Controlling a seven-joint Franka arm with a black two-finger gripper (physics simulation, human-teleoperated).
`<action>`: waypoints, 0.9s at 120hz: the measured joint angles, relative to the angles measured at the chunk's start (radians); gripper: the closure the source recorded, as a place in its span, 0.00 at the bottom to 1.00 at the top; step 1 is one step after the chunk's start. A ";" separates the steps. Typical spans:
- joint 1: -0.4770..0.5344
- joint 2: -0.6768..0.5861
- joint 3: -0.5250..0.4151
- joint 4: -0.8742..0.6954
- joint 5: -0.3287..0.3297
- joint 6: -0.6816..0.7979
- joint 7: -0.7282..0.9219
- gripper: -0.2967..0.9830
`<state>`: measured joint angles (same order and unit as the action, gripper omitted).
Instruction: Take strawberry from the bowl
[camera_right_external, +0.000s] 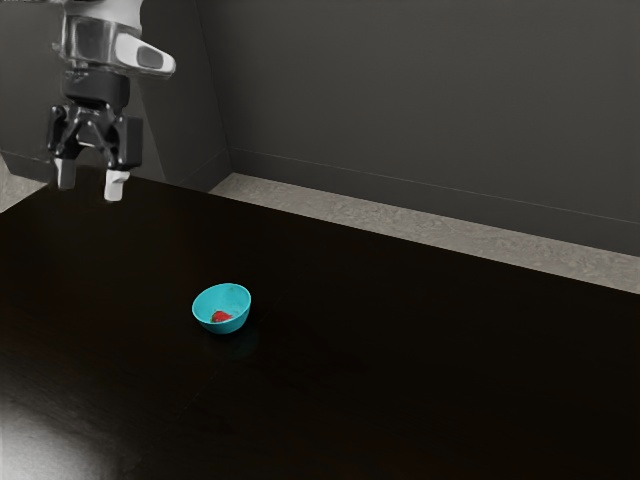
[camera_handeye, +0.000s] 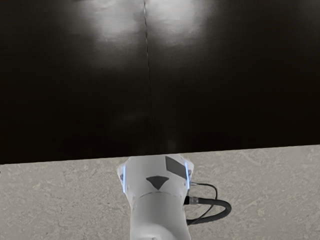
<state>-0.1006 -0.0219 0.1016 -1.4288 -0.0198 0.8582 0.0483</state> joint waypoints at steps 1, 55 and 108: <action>0.001 0.004 0.000 0.001 0.000 0.021 0.001 0.23; 0.003 0.238 -0.098 -0.034 0.016 0.664 0.490 0.23; 0.019 0.307 -0.022 -0.247 0.038 0.943 1.166 0.31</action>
<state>-0.0821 0.2852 0.0794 -1.6755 0.0182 1.8013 1.2140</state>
